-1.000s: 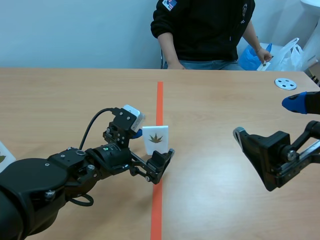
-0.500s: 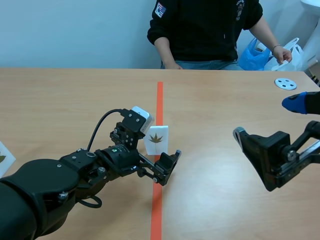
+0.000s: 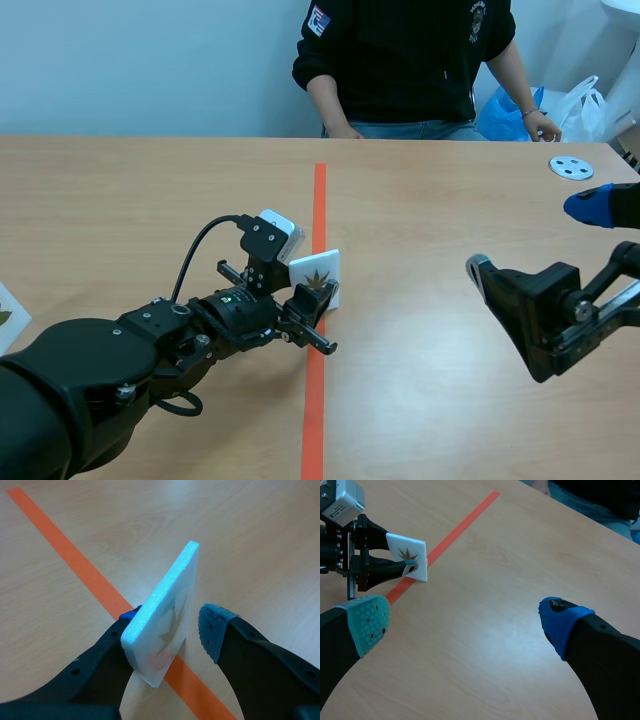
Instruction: Sort the leaf by its shape. The table is split by an orange tape line. A compound leaf with several leaflets goes to the left side, a simple leaf with one blade goes to the right side. Return to the home posture when a red brick is placed on the table.
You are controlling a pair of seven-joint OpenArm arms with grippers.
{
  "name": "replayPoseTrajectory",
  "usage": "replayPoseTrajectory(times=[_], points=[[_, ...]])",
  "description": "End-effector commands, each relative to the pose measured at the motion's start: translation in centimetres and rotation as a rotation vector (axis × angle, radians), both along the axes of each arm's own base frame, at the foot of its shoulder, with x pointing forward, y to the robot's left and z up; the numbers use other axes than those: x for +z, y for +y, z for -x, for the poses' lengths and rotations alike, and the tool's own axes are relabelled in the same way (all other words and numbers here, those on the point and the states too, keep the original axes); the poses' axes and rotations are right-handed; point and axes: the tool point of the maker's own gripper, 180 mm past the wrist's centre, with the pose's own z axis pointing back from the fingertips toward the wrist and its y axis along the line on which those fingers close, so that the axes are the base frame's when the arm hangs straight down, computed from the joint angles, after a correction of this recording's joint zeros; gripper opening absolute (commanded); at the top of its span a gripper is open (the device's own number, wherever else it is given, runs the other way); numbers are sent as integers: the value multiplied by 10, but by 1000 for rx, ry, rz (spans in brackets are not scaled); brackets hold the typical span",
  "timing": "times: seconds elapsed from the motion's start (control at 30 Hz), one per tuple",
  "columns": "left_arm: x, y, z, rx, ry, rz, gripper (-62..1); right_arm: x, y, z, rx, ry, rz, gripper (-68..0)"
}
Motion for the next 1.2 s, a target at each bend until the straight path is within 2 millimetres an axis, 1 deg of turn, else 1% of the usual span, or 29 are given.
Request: replayPoseTrajectory(times=[0.0,0.1,0.17,0.53,0.7,0.8,0.87,0.93,1.03,1.17], points=[[14,-4,-8,3,-38,32,-398,8,-2,-4,-2,-31,-1,-58],[14,-4,-8,2,-39,33,-486,8,-2,-4,-2,-31,-1,-58],[14,-4,-8,2,-39,34,-508,8,-2,-4,-2,-31,-1,-58],[15,-3,-6,11,-42,56,-509,8,-2,-4,-2,-31,-1,-58],[21,5,-13,67,-29,111,-509,8,-2,-4,-2,-31,-1,-58],[27,18,-23,116,-34,115,-509,8,-2,-4,-2,-31,-1,-58],[31,32,-29,154,-38,109,-509,8,-2,-4,-1,-31,-1,-58],[34,50,-35,201,-43,96,-509,8,-2,-4,-1,-31,-1,-58],[37,79,-37,261,-51,81,-509,8,-2,-4,-1,-31,-1,-58],[41,127,-37,361,-82,47,-509,8,-2,-4,-1,-31,-1,-58]])
